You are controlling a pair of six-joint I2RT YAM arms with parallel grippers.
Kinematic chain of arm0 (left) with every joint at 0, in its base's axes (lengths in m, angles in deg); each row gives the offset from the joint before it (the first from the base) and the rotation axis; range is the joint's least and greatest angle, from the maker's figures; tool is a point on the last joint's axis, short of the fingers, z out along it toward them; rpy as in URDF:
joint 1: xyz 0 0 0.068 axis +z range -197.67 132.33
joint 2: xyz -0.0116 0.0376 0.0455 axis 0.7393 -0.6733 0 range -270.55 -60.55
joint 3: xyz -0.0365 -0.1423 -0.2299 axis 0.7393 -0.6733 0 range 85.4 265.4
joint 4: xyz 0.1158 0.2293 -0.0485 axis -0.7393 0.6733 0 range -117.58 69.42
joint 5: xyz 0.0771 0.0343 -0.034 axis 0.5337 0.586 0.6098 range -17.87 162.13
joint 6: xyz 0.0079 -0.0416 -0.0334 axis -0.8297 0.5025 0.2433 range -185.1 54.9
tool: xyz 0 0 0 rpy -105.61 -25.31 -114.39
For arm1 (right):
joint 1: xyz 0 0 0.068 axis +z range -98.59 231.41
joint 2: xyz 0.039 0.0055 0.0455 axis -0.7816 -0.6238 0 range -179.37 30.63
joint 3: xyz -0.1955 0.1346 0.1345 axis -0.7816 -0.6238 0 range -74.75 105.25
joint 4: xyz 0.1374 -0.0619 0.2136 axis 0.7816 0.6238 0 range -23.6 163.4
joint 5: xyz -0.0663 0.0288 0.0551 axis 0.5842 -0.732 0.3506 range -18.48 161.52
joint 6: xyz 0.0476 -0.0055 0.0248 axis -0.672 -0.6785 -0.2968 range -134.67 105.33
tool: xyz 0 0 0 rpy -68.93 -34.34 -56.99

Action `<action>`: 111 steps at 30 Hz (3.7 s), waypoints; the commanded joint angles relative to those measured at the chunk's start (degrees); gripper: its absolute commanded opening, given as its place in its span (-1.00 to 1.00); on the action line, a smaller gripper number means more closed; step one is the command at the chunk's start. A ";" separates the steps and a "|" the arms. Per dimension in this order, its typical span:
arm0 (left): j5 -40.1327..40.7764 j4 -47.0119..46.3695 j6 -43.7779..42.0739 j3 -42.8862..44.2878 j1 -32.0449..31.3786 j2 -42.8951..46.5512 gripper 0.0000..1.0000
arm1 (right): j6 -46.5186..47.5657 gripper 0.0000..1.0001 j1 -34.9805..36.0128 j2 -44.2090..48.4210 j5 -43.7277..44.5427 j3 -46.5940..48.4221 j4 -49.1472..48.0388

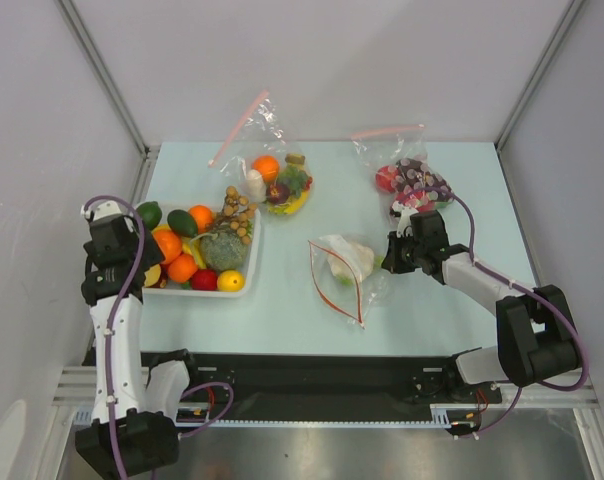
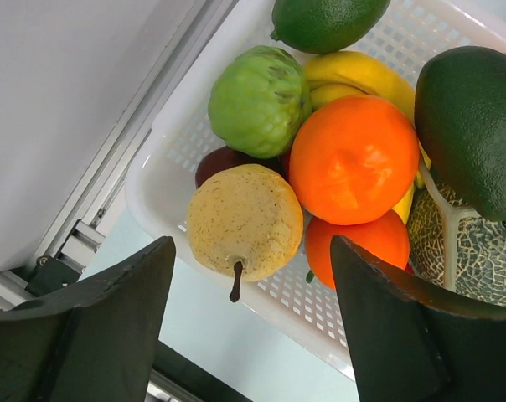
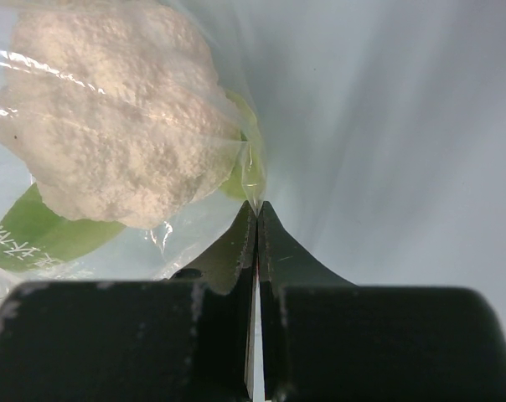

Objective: Open the zip-top bag and remove the fake food

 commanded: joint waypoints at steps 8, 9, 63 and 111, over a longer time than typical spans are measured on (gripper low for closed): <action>-5.23 1.76 -1.94 9.26 0.21 2.32 0.58 | 0.24 -1.00 -0.14 0.14 -0.49 0.16 -1.06; -6.19 1.76 -1.76 11.18 -0.31 2.15 0.57 | 0.24 -1.00 -0.14 0.14 -0.49 0.16 -0.97; -13.85 -28.03 5.62 12.00 -72.74 -39.51 0.10 | 0.33 -1.00 1.44 0.05 3.73 1.30 2.02; -12.79 -34.98 -1.67 12.96 -73.27 -36.36 -0.99 | 0.06 -1.00 0.91 -1.09 8.21 2.44 4.21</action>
